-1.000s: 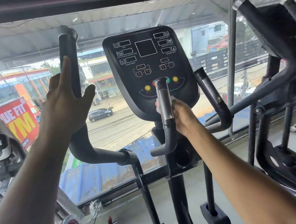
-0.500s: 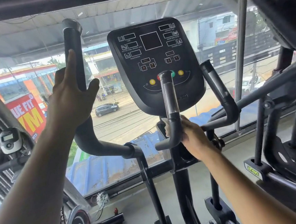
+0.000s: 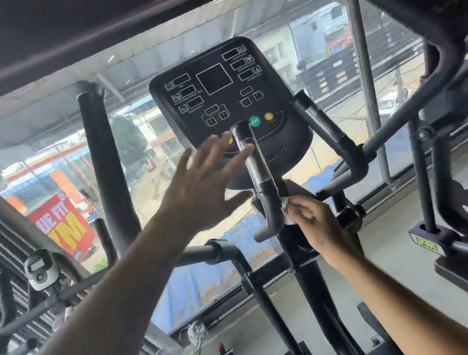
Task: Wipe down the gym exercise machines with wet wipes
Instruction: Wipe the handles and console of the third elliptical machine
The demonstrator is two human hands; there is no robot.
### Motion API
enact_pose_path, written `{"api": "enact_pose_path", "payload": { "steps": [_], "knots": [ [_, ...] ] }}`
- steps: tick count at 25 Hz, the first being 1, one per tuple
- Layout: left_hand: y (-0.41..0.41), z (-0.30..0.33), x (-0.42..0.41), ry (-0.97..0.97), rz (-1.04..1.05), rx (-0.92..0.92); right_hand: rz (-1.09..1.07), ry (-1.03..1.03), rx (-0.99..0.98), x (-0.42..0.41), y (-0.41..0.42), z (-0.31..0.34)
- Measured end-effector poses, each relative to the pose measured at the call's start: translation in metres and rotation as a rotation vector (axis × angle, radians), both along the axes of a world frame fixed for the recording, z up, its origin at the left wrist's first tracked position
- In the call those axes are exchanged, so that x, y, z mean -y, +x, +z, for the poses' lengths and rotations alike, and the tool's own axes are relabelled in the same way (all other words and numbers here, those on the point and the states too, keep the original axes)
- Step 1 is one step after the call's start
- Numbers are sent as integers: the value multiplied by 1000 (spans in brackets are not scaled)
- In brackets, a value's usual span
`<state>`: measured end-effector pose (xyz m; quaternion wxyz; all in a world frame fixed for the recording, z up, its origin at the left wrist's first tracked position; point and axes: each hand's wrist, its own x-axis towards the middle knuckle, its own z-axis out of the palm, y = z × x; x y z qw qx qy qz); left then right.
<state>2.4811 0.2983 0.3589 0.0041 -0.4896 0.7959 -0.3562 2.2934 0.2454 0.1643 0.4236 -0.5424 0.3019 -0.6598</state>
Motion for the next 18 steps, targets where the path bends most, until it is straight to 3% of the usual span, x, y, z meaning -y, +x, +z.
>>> {"api": "enact_pose_path", "payload": {
  "steps": [4,11,14,18],
  "knots": [
    [-19,8,69,69,-63,196,-82,-14,-89,-4,4,-16],
    [-11,3,87,64,-119,269,-279,-88,-32,1,17,18],
    [-8,12,93,85,-136,334,-371,-168,-30,-11,26,-4],
    [-5,9,96,102,-174,286,-320,7,-71,-6,27,-16]
  ]
}}
